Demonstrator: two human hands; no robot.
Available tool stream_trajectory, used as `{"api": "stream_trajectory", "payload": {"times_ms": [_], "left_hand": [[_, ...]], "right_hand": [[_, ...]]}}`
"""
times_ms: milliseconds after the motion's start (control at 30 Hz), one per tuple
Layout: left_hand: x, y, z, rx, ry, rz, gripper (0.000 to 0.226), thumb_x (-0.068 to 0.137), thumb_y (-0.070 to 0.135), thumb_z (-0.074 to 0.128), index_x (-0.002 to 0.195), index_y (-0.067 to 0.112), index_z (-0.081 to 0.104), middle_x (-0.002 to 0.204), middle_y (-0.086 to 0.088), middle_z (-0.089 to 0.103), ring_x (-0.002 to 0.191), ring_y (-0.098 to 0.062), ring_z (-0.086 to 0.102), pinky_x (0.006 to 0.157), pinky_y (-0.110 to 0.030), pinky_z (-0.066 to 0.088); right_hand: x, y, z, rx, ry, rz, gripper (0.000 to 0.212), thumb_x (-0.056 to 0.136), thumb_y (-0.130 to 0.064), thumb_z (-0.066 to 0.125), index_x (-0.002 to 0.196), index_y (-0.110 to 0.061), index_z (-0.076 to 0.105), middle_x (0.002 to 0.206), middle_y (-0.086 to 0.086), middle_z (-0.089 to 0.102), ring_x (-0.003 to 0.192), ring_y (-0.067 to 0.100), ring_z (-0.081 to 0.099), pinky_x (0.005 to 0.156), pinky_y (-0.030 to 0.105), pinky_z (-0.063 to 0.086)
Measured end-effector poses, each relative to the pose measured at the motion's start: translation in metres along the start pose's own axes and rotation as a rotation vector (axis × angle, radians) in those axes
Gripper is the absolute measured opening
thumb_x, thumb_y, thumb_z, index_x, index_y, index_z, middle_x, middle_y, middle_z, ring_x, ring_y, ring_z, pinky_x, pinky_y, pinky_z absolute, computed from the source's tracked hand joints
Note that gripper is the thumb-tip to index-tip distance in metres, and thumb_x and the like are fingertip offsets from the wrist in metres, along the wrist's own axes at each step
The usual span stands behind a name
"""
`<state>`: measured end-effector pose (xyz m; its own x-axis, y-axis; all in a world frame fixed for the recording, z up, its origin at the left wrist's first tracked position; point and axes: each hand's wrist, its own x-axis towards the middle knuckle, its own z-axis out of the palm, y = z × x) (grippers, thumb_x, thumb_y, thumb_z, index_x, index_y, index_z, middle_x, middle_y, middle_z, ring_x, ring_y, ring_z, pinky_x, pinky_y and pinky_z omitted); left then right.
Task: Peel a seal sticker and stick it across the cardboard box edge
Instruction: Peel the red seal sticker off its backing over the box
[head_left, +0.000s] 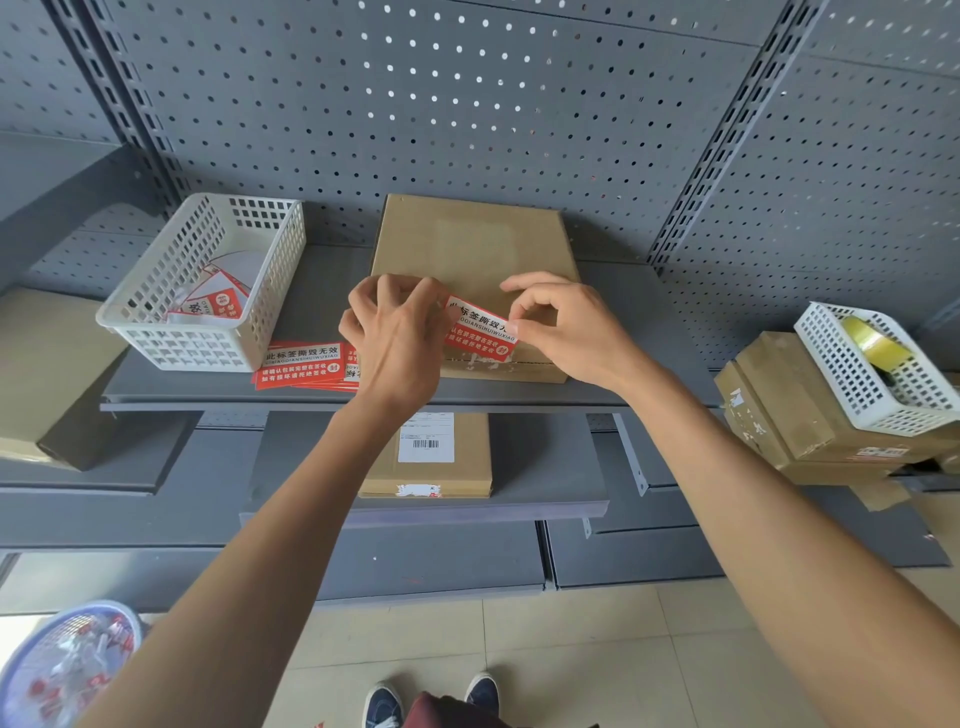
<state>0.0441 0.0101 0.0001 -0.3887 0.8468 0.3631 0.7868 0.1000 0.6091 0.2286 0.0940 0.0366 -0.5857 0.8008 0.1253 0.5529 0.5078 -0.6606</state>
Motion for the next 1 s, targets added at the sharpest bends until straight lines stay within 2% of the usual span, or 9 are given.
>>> {"api": "stream_trajectory", "payload": {"times_ms": [100, 233, 333, 400, 467, 733, 867, 1000], "left_hand": [[0.000, -0.001, 0.000, 0.002, -0.002, -0.003, 0.015, 0.102, 0.035, 0.055, 0.108, 0.022, 0.061, 0.135, -0.002, 0.050, 0.137, -0.034, 0.027, 0.107, -0.053, 0.019], [0.000, -0.001, 0.001, 0.001, -0.005, 0.002, 0.016, 0.102, 0.036, 0.055, 0.108, 0.022, 0.061, 0.135, -0.002, 0.050, 0.137, -0.034, 0.026, 0.108, -0.053, 0.019], [0.000, -0.002, 0.001, -0.006, -0.003, 0.002, 0.015, 0.102, 0.035, 0.055, 0.106, 0.021, 0.060, 0.134, -0.004, 0.050, 0.136, -0.035, 0.027, 0.108, -0.054, 0.019], [0.001, -0.003, 0.002, -0.001, -0.008, 0.003, 0.015, 0.102, 0.035, 0.054, 0.105, 0.021, 0.059, 0.133, -0.004, 0.050, 0.136, -0.035, 0.026, 0.108, -0.055, 0.019], [0.001, -0.003, 0.003, 0.007, -0.010, 0.002, 0.015, 0.102, 0.036, 0.054, 0.105, 0.021, 0.059, 0.133, -0.005, 0.050, 0.136, -0.036, 0.026, 0.108, -0.055, 0.019], [0.001, -0.003, 0.003, 0.014, -0.009, 0.001, 0.016, 0.103, 0.036, 0.053, 0.108, 0.022, 0.060, 0.133, -0.005, 0.049, 0.136, -0.035, 0.026, 0.108, -0.055, 0.020], [0.001, -0.002, 0.003, 0.011, -0.006, -0.006, 0.016, 0.103, 0.035, 0.053, 0.108, 0.022, 0.060, 0.134, -0.006, 0.049, 0.137, -0.035, 0.026, 0.108, -0.054, 0.020], [0.001, -0.002, 0.002, -0.003, -0.005, -0.001, 0.014, 0.102, 0.034, 0.054, 0.108, 0.022, 0.060, 0.133, -0.005, 0.049, 0.136, -0.035, 0.026, 0.108, -0.054, 0.019]], "right_hand": [[-0.002, 0.004, 0.000, 0.058, 0.045, -0.001, 0.004, 0.084, -0.019, 0.075, 0.084, -0.021, 0.072, 0.133, -0.015, 0.062, 0.120, 0.001, 0.057, 0.104, 0.024, 0.041], [-0.010, 0.011, -0.003, 0.066, 0.096, 0.014, 0.021, 0.081, -0.023, 0.080, 0.098, -0.022, 0.068, 0.133, -0.016, 0.062, 0.116, 0.007, 0.059, 0.101, 0.025, 0.045], [-0.013, 0.017, -0.002, -0.023, 0.120, -0.035, 0.013, 0.081, -0.019, 0.080, 0.089, -0.017, 0.071, 0.128, -0.008, 0.066, 0.124, 0.004, 0.055, 0.107, 0.016, 0.036], [-0.013, 0.017, -0.001, -0.028, 0.124, -0.042, 0.009, 0.082, -0.017, 0.079, 0.084, -0.017, 0.071, 0.126, -0.007, 0.067, 0.126, 0.004, 0.053, 0.103, 0.005, 0.030], [-0.013, 0.017, 0.000, -0.029, 0.124, -0.042, 0.009, 0.083, -0.016, 0.078, 0.081, -0.019, 0.070, 0.125, -0.007, 0.068, 0.126, 0.004, 0.053, 0.100, 0.002, 0.027], [-0.014, 0.013, 0.000, -0.029, 0.090, -0.051, 0.017, 0.084, -0.015, 0.075, 0.075, -0.027, 0.068, 0.124, -0.012, 0.068, 0.127, 0.001, 0.050, 0.101, 0.003, 0.026], [-0.014, 0.013, -0.002, 0.000, 0.061, -0.031, 0.014, 0.082, -0.014, 0.076, 0.074, -0.024, 0.070, 0.123, -0.013, 0.068, 0.127, -0.001, 0.049, 0.104, 0.008, 0.028], [-0.014, 0.011, -0.004, 0.043, 0.054, 0.002, 0.012, 0.081, -0.018, 0.078, 0.073, -0.023, 0.071, 0.124, -0.015, 0.067, 0.121, -0.006, 0.053, 0.099, 0.005, 0.030]]}}
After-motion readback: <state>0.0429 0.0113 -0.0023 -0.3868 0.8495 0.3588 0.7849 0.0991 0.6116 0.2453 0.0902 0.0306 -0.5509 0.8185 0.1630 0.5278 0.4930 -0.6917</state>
